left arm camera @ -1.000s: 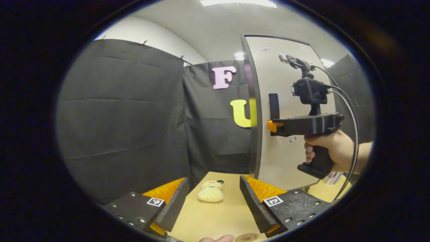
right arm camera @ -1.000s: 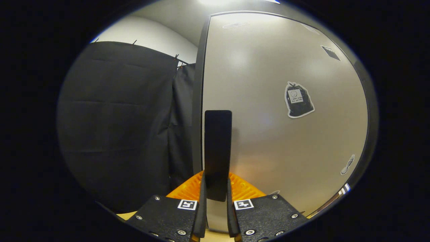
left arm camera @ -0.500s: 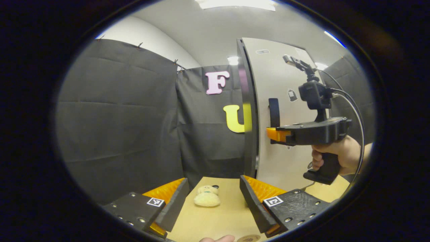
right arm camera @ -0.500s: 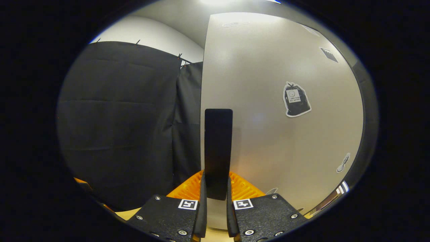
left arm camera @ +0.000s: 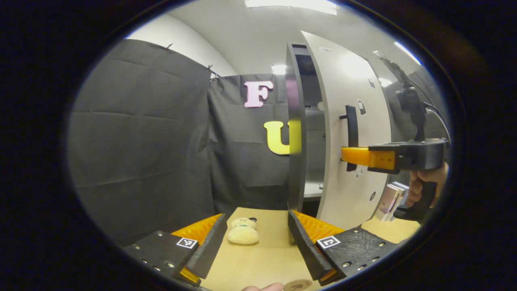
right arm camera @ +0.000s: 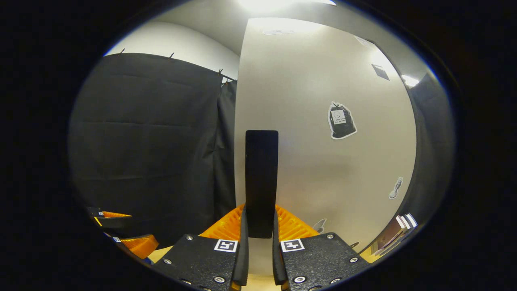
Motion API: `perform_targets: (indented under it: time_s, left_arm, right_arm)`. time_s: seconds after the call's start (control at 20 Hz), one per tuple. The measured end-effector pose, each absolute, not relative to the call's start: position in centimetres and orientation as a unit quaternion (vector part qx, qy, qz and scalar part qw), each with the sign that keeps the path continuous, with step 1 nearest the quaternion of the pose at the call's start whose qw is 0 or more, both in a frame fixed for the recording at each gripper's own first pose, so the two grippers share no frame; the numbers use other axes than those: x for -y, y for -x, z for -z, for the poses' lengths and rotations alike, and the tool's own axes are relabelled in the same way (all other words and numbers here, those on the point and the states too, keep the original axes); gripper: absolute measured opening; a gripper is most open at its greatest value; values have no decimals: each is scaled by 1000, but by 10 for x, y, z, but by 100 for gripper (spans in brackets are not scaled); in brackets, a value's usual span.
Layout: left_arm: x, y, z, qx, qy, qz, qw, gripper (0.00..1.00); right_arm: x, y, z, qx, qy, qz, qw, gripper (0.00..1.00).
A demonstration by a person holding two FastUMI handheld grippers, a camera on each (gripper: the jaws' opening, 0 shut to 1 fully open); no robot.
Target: Open the cabinet door with the right hand, grasp the bottle in the cabinet with the left hand and place it on the coaster, then close the cabinet door with the right hand.
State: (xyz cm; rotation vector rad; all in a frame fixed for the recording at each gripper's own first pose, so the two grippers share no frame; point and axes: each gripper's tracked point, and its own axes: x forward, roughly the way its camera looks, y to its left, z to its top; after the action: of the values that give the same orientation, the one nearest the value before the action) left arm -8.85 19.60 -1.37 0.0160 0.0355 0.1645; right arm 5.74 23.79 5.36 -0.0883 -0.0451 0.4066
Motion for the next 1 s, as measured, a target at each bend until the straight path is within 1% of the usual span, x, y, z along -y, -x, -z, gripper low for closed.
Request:
perform_targets:
  time_s: [0.1,0.15,0.2,0.35,0.4,0.45,0.6,0.7,1.0]
  left_arm:
    - [-192,83,4,-6,-15,-77,997,89]
    - [-188,84,2,-1,-17,-72,997,89]
    - [-185,84,1,0,-20,-70,997,91]
    - [-165,87,-3,-4,-29,-64,998,91]
    - [-157,85,-4,-6,-31,-56,998,89]
    - [-149,82,-7,-5,-37,-51,998,91]
    - [-125,78,-18,4,-51,-46,998,91]
    - [-107,78,-22,9,-46,-42,998,89]
    - [-52,87,-18,1,-18,-38,999,89]
  right_arm:
    - [-235,-52,-53,21,43,-217,975,24]
    - [-233,-50,-53,22,41,-223,974,24]
    - [-230,-49,-52,22,42,-230,972,25]
    - [-221,-40,-51,10,53,-243,968,25]
    - [-219,-38,-51,9,54,-247,968,25]
    - [-215,-36,-52,10,54,-247,967,25]
    - [-205,-32,-50,13,59,-234,970,24]
    - [-200,-31,-50,13,58,-226,972,24]
    - [-186,-27,-52,12,47,-188,981,24]
